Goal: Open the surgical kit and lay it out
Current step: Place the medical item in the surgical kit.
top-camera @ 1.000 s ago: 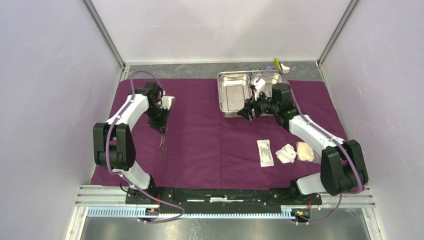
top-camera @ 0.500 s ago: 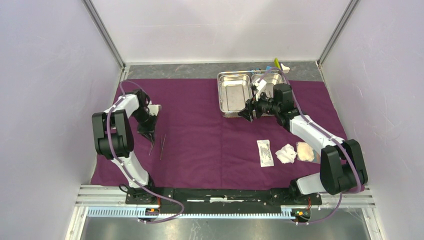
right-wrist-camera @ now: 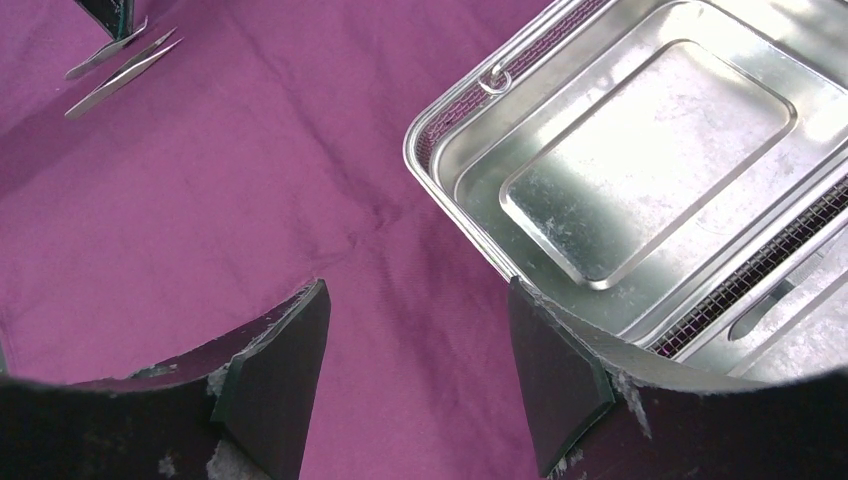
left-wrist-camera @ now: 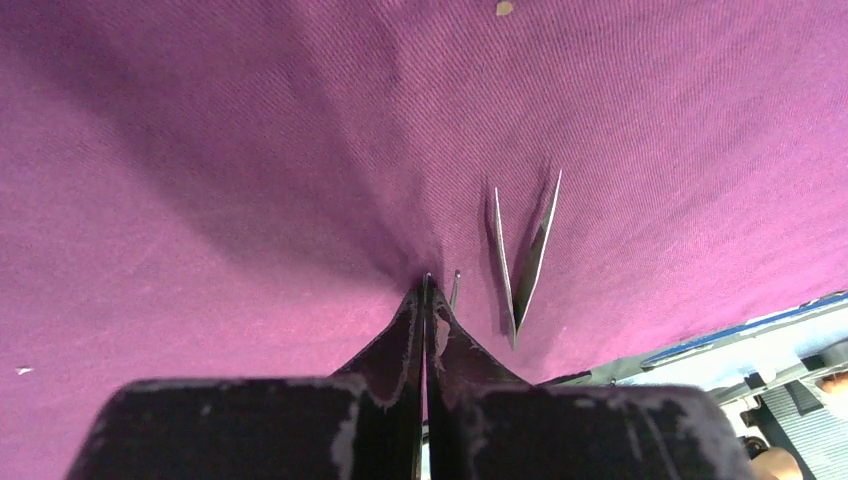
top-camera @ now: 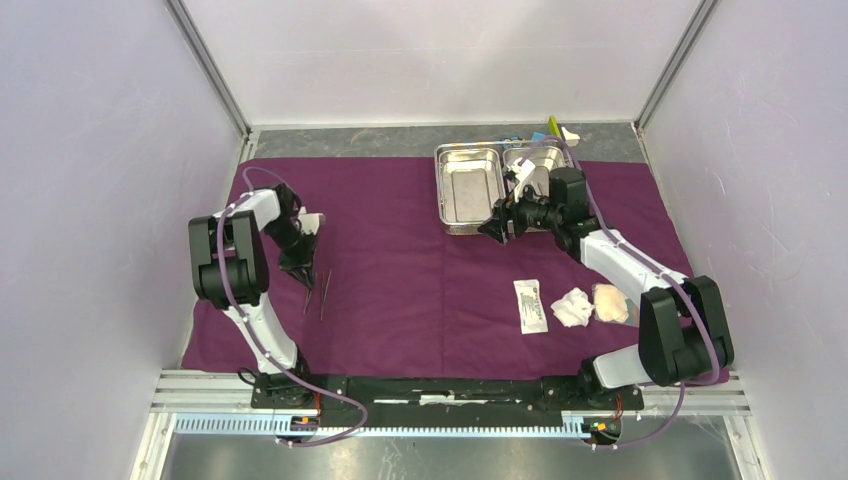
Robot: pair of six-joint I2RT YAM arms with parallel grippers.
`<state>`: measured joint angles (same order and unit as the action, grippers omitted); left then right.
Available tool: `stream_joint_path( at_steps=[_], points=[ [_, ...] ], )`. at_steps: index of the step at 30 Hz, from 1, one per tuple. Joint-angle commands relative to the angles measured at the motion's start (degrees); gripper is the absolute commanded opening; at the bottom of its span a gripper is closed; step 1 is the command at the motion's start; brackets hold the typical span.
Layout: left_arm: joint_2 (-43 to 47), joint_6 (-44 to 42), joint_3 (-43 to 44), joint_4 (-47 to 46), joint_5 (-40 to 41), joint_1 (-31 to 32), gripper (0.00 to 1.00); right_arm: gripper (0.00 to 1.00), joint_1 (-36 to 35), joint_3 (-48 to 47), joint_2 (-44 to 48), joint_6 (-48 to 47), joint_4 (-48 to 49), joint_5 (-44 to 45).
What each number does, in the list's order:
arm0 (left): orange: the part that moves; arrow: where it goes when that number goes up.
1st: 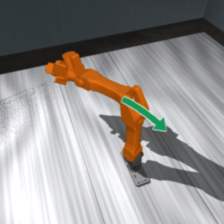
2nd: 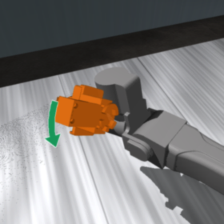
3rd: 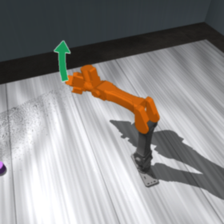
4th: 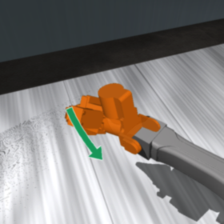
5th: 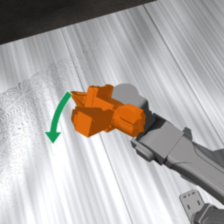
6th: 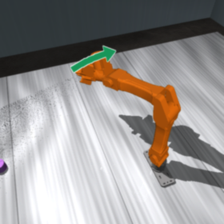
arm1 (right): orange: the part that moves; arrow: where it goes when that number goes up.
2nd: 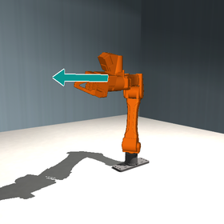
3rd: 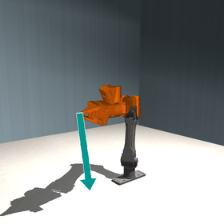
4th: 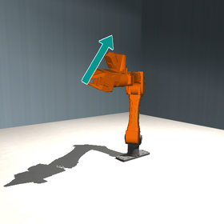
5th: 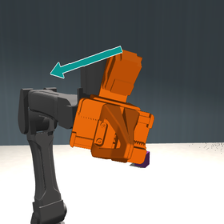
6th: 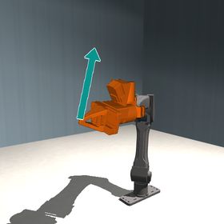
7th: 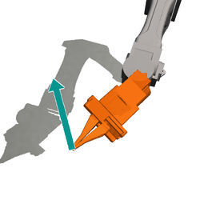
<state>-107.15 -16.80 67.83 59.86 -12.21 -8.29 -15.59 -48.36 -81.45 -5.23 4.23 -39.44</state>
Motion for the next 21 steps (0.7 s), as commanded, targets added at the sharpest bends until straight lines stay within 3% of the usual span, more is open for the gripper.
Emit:
stream_joint_path(
  at_steps=[1, 21],
  points=[
    [-1.26, 1.47, -0.06, -0.91, -1.41, -0.32, 0.02, 0.72, 0.48, 0.45, 0.37, 0.49, 2.19, -1.52],
    [-2.00, 1.86, -1.21, -0.61, -0.93, -1.45, 0.03, 0.73, 1.41, 0.46, -0.28, 1.37, 2.36, -2.75]
  ],
)
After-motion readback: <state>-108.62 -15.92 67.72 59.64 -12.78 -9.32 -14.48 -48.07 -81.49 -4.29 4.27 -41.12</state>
